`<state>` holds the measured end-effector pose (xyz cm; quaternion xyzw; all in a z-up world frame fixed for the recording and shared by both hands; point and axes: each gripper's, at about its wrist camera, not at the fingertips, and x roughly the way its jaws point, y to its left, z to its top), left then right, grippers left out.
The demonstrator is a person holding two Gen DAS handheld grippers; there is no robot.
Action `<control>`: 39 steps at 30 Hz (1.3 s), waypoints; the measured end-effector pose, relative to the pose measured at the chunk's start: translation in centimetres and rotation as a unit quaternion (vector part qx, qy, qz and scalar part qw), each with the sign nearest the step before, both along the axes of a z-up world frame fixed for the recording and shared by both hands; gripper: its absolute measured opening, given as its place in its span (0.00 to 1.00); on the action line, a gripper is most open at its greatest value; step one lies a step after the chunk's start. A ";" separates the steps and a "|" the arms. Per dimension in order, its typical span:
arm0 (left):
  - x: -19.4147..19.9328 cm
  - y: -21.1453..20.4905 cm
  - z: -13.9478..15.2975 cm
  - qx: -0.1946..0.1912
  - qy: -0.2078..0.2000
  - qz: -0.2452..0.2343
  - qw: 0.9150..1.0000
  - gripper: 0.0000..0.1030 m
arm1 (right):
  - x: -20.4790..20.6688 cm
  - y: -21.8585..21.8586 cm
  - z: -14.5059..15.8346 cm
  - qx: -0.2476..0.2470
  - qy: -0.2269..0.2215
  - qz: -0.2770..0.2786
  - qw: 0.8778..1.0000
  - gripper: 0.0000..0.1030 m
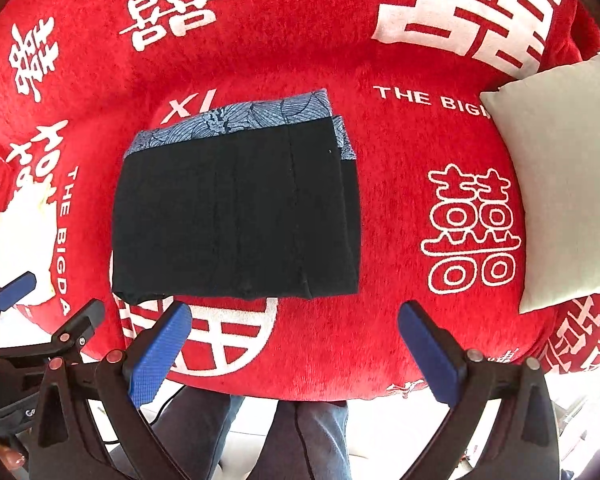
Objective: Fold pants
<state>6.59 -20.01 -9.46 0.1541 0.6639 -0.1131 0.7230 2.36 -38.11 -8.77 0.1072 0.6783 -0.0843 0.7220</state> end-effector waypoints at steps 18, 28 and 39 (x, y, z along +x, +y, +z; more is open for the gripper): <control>-0.7 -0.3 1.0 -0.009 0.002 -0.009 1.000 0.99 | -0.4 1.1 0.5 -0.010 0.001 0.011 1.000 1.00; -0.9 -0.5 1.1 -0.008 -0.001 -0.015 1.000 0.99 | -0.3 1.2 0.6 -0.010 0.000 0.009 1.000 1.00; -0.7 -0.7 1.1 -0.006 -0.003 -0.008 1.000 0.99 | -0.2 1.3 0.6 -0.009 0.002 0.010 1.000 1.00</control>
